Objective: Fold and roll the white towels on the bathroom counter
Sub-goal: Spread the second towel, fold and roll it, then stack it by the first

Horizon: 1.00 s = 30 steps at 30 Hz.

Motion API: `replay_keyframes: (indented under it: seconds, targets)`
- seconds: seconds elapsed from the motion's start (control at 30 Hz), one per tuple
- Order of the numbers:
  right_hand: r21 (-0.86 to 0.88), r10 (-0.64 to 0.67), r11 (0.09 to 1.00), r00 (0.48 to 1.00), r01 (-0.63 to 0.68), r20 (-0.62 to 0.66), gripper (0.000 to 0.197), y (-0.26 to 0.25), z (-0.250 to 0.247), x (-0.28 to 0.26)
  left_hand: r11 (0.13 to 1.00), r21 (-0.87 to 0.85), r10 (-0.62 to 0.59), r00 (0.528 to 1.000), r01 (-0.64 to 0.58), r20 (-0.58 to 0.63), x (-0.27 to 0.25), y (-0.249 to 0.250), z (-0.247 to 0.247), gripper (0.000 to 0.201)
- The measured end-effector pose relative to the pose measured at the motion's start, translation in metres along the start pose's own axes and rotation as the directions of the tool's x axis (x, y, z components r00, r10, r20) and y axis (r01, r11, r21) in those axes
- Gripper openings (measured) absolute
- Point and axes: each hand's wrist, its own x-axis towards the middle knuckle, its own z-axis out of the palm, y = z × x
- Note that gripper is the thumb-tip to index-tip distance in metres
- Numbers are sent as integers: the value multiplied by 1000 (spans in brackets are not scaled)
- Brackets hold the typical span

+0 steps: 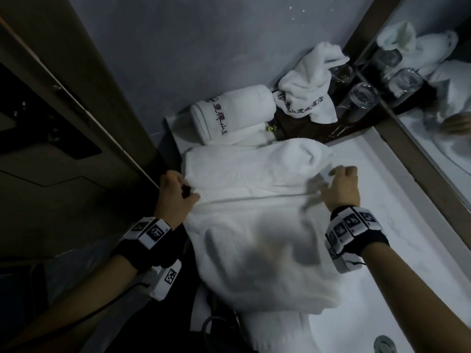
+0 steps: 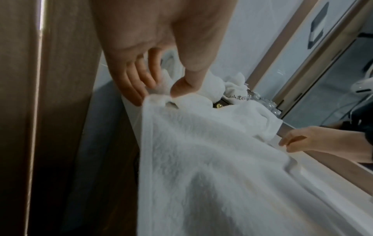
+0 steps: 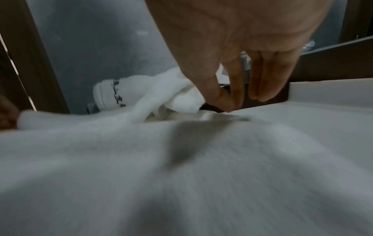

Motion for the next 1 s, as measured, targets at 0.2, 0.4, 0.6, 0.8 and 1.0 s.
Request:
replay_keyframes:
  seconds: [0.2,0.4,0.6,0.8,1.0]
  targets:
    - [325,-114,944,983,62,143,107,-45,1,10,997,57,-53,989,45,138,27,9,5,91]
    - [141,-99,987,981,76,164,50,-59,15,12,978,188,57,986,-86,156,30,18,10,35]
    - [503,-108,857,993,115,-43,17,-59,-13,34,991,-68,111,994,-112,-25,50,45,-15,23]
    - [885,-195,415,970,213,-142,37,-79,-48,47,855,-493,170,985,-160,-26,70,84,-29,40]
    - [619,-270,731,955,287,-124,46,-55,-39,59,972,-191,138,990,-136,-5,74,79,-20,55]
